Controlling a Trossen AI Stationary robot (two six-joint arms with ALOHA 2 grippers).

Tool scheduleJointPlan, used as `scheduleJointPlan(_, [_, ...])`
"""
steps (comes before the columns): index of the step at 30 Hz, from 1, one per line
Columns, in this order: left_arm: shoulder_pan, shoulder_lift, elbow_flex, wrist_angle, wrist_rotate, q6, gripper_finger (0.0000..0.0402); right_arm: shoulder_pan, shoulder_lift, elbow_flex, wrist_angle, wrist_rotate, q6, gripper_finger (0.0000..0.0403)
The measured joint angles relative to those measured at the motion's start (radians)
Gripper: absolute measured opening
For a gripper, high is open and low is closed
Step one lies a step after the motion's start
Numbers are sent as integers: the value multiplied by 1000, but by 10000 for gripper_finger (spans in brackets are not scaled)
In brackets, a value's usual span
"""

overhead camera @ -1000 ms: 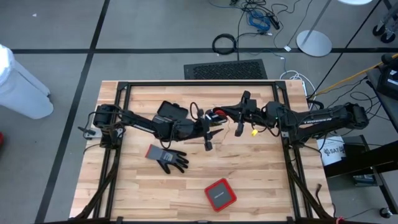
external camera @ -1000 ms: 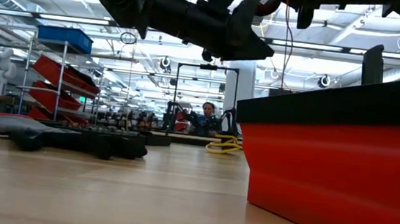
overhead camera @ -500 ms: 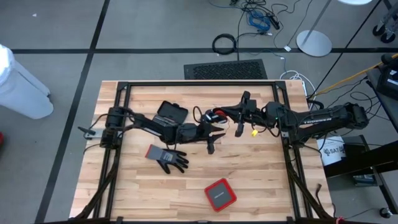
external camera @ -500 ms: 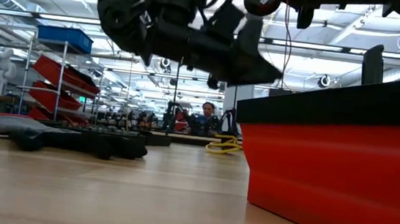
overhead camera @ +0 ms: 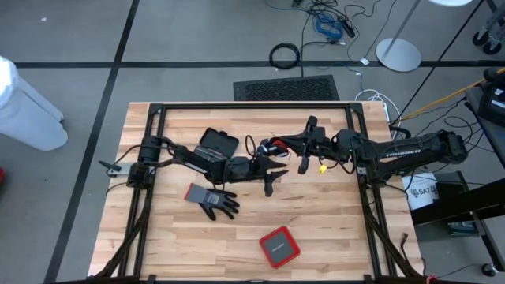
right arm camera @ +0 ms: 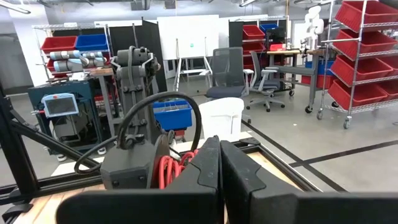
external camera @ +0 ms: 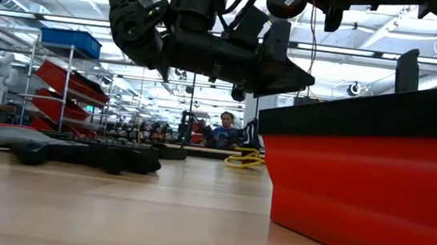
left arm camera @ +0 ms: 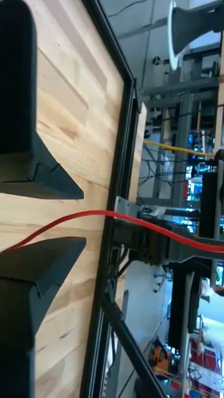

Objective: Coil cords
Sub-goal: Coil the red wire onto the spool

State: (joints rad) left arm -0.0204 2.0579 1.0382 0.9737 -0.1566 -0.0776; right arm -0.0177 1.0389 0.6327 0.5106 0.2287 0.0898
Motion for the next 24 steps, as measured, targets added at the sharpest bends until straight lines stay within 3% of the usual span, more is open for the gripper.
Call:
scheduleJointPlan(6, [0, 0, 0, -23, -10, -23, 104, 0, 0, 0, 0, 0, 0, 0])
scheduleJointPlan(12, [0, 0, 1, -36, -64, 1, 13, 0, 0, 0, -11, 0, 0, 0])
scheduleJointPlan(18, [7, -3, -11, -63, -121, 11, 4, 4, 0, 0, -51, -24, 2, 0])
scheduleJointPlan(24, [34, -73, -46, -212, -171, 9, 2, 24, 0, 0, -128, -25, 0, 0])
